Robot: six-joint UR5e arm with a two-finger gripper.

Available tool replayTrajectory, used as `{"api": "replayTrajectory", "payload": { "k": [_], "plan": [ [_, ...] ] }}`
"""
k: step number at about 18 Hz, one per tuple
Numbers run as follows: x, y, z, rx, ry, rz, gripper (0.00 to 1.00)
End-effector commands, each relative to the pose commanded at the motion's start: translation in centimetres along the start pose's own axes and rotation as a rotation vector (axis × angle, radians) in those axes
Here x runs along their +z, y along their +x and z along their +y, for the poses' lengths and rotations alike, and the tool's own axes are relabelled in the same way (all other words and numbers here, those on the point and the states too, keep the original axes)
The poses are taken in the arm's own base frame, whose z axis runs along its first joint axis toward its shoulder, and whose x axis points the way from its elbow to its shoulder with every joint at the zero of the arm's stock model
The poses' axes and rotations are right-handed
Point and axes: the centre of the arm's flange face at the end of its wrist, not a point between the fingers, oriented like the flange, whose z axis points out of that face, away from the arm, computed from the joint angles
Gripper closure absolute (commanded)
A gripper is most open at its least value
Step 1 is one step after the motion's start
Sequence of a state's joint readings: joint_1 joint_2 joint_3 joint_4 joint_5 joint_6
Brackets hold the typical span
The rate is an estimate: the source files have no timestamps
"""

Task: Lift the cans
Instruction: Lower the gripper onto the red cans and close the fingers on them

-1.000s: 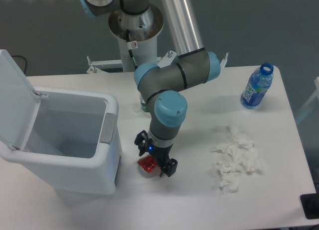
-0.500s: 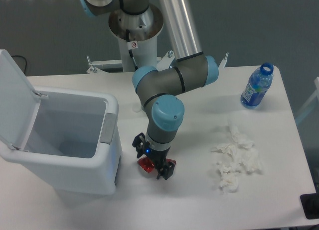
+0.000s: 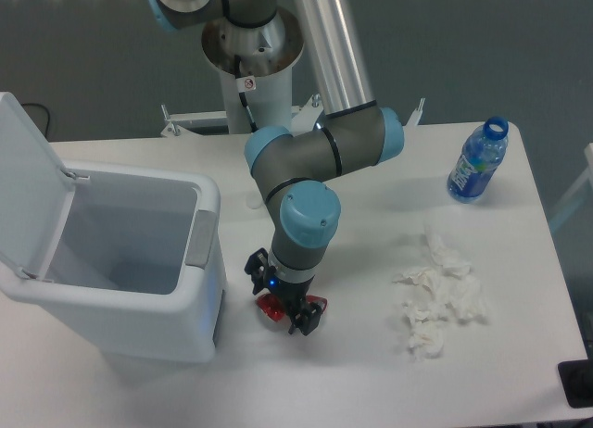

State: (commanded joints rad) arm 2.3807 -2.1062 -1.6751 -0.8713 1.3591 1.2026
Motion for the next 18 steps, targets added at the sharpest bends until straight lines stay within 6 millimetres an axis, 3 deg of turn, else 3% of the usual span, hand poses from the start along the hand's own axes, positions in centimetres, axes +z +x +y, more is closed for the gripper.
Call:
{"api": "replayTrajectory", "payload": {
  "k": [12,18],
  "plan": [
    [0.13,0.06,-0.27,0.004,0.0,0.001,0.15],
    [0.27,0.24,-0.13,0.02,-0.005,0.004,0.15]
  ]
}}
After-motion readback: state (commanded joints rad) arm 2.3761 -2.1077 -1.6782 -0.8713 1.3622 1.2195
